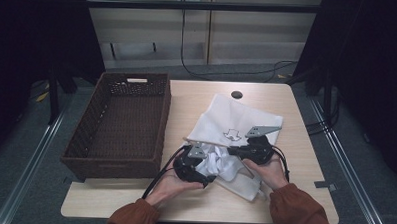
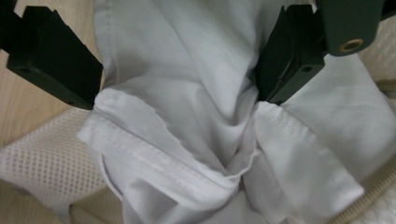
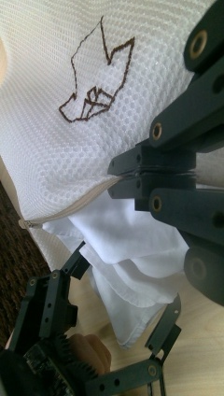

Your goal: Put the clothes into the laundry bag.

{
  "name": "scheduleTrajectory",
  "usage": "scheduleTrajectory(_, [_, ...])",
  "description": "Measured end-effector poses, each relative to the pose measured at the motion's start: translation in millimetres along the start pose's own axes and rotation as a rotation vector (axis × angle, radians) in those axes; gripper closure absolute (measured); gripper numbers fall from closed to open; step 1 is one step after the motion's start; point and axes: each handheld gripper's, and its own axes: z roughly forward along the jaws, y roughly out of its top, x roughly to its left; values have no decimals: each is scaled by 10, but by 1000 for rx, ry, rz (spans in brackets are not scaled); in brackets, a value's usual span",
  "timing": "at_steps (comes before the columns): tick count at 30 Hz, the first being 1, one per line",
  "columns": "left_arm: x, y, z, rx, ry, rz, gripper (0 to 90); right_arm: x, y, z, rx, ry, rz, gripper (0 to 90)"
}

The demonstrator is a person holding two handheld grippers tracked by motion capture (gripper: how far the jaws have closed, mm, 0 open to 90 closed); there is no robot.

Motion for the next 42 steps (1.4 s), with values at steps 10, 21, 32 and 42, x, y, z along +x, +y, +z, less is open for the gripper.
scheduleTrajectory(10, [-9, 29, 198, 22, 11, 16, 149, 18, -22, 48, 21, 7, -11, 883])
scheduleTrajectory(21, [4, 93, 196, 16, -29, -17, 108, 6, -31, 67, 26, 3, -8, 883])
scheduleTrajectory(32, [-7, 93, 241, 39, 63, 16, 566, 12, -37, 87, 39, 3, -14, 883])
scheduleTrajectory(42, [-40, 146, 213, 11, 51, -7, 768, 51, 22, 84, 21, 8, -21, 884])
